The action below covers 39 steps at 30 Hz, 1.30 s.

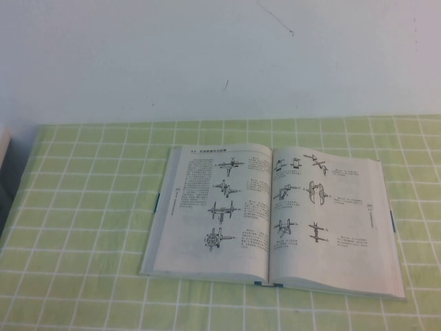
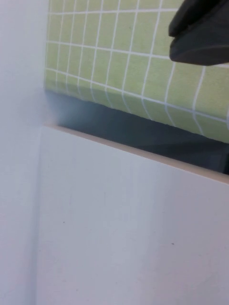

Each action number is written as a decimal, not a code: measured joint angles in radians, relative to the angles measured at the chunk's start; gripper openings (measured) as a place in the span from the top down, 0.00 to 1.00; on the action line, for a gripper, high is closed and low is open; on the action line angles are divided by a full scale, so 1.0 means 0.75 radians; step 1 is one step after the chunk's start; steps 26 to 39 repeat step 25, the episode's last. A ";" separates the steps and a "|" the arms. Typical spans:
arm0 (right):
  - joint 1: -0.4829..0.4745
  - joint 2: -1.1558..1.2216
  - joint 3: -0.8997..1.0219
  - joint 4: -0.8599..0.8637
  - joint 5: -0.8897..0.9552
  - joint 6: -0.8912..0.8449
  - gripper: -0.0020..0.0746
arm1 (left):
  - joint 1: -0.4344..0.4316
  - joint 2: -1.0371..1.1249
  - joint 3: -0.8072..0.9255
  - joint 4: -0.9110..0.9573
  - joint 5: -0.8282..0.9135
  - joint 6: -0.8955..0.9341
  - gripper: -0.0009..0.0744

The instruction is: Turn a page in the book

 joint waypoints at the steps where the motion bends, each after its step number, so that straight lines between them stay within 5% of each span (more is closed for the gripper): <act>1: 0.000 0.000 0.000 0.000 0.000 0.000 0.98 | 0.011 0.000 0.000 -0.005 0.014 0.010 0.99; 39: 0.000 0.000 0.000 0.000 0.000 0.000 0.98 | 0.019 0.000 0.000 -0.047 0.030 0.022 0.99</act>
